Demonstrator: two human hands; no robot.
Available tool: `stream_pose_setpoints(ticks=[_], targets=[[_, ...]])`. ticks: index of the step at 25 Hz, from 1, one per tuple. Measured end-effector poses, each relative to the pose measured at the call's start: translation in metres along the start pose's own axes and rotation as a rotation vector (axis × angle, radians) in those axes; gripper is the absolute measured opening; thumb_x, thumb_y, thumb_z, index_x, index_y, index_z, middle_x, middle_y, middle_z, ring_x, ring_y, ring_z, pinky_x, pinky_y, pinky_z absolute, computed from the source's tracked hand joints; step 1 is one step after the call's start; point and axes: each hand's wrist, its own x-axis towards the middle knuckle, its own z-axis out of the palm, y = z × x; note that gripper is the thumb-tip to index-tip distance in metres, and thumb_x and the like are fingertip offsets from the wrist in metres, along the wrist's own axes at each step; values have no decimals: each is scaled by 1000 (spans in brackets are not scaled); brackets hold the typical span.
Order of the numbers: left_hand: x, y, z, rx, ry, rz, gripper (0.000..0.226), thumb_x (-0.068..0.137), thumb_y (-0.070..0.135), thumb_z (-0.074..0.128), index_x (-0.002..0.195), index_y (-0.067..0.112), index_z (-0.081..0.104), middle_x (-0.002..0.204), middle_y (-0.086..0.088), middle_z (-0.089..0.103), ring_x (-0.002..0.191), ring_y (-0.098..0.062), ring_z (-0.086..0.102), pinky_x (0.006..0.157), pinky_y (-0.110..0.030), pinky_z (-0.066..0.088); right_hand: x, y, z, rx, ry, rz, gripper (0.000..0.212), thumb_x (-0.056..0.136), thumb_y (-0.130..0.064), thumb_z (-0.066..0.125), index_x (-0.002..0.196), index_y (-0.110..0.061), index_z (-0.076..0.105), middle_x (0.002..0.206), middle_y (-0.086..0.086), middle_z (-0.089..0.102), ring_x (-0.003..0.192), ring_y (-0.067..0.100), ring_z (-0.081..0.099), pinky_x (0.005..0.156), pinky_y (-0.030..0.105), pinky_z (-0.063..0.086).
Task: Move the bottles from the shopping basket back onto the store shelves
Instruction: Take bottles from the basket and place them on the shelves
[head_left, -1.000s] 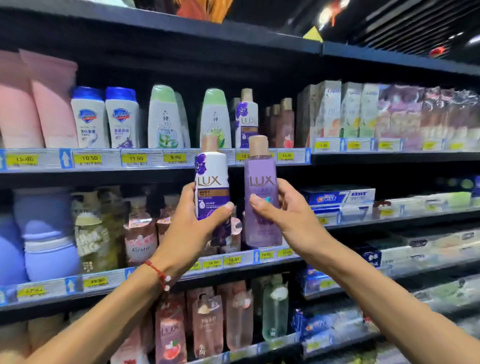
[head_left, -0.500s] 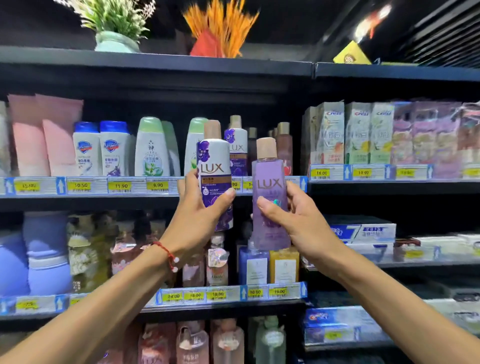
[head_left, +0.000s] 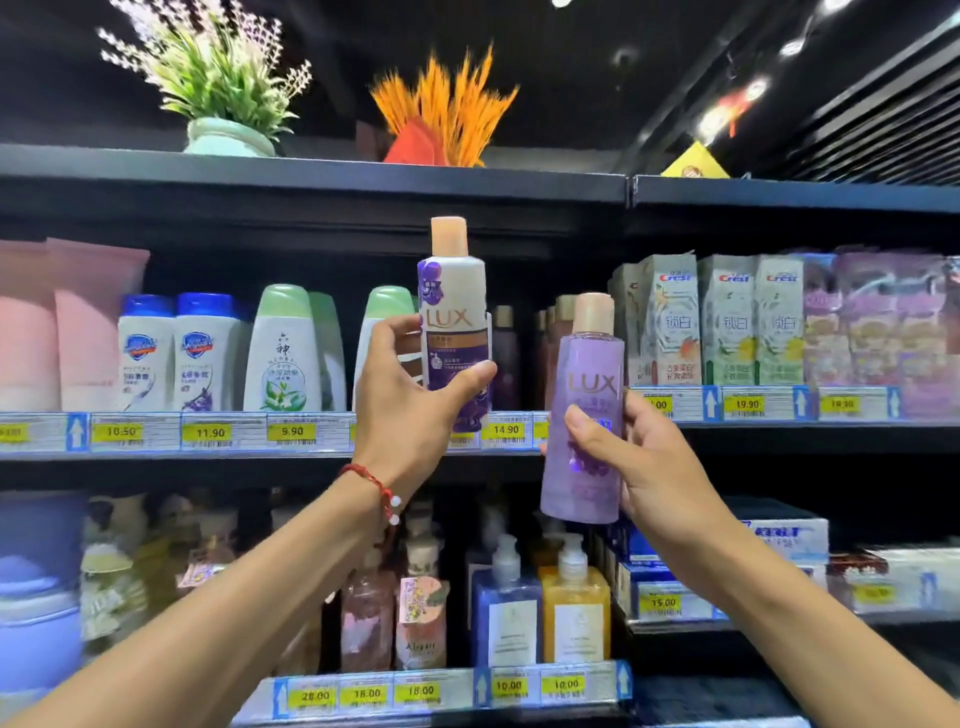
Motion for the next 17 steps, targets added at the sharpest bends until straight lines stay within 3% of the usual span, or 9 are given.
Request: stream_pose_setpoints(ticks=[2, 5, 9, 17], targets=[[5, 0, 10, 14, 7, 49, 59, 78, 19, 88, 122, 19, 48, 108, 21, 57, 85, 24, 58, 73, 1, 41, 2, 1, -9, -16, -16, 1, 50, 78, -35, 72, 121, -11, 64, 120, 21, 71, 99, 33, 69, 103, 60, 53], [11, -1, 19, 27, 6, 70, 60, 81, 17, 86, 126, 12, 46, 110, 15, 58, 86, 15, 64, 72, -7, 49, 8, 5, -21, -24, -47, 25, 48, 78, -34, 72, 122, -14, 64, 120, 20, 72, 114, 44, 67, 103, 61, 53], [18, -20, 31, 114, 64, 81, 65, 75, 37, 88, 124, 27, 45, 126, 3, 57, 111, -15, 63, 95, -39, 56, 17, 10, -35, -4, -77, 36, 50, 78, -34, 73, 123, -17, 65, 118, 14, 75, 115, 40, 69, 102, 60, 55], [22, -28, 40, 181, 100, 118, 64, 78, 31, 88, 128, 22, 48, 126, -1, 59, 113, -18, 63, 91, -32, 58, 21, 30, -43, 10, -99, 62, 49, 78, -33, 72, 123, -17, 64, 114, 13, 76, 111, 39, 70, 100, 56, 56]])
